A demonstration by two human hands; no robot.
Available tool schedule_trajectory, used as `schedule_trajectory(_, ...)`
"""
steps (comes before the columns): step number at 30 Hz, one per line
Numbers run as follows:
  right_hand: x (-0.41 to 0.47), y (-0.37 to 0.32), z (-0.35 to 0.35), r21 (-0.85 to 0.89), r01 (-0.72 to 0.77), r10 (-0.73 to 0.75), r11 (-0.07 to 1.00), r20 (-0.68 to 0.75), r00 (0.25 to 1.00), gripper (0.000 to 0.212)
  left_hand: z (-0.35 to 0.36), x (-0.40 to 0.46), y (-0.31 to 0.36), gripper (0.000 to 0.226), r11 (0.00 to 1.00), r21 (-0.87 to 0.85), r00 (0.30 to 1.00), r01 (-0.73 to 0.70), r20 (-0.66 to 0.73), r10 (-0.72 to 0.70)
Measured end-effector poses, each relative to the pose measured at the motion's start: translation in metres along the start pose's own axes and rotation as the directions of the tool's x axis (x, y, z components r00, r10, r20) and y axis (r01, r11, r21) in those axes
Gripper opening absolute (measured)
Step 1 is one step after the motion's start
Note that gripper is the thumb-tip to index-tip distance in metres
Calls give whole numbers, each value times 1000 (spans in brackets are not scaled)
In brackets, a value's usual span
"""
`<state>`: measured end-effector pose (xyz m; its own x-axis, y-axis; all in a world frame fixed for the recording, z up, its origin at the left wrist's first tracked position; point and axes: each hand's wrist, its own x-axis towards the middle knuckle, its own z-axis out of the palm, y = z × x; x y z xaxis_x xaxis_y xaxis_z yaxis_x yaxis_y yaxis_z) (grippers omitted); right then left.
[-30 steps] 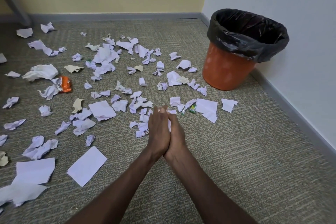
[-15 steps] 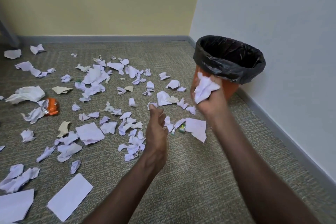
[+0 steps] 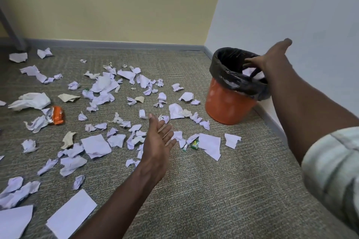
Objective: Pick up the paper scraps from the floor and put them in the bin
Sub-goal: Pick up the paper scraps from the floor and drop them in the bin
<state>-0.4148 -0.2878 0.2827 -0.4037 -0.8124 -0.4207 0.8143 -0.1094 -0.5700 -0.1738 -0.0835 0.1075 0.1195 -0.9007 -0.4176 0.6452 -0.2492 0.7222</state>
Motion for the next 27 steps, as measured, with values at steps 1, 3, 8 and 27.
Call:
schedule_trajectory(1, 2, 2, 0, 9, 13, -13, 1000, -8, 1000, 86, -3, 1, 2, 73, 1000, 5, 1000, -1, -7, 1)
schedule_trajectory(3, 1, 10, -2, -13, 75, -76, 997, -24, 997, 85, -11, 6, 3, 73, 1000, 9, 1000, -13, -21, 13)
schedule_trajectory(8, 3, 51, -8, -296, 163, -124, 941, 149, 981, 64, -50, 35, -1, 52, 979, 186, 975, -87, -186, 122)
schedule_trajectory(27, -38, 322, -161, -83, 861, 855, -502, 100, 509, 156, -185, 69, -46, 138, -80, 991, 982, -106, 117, 149)
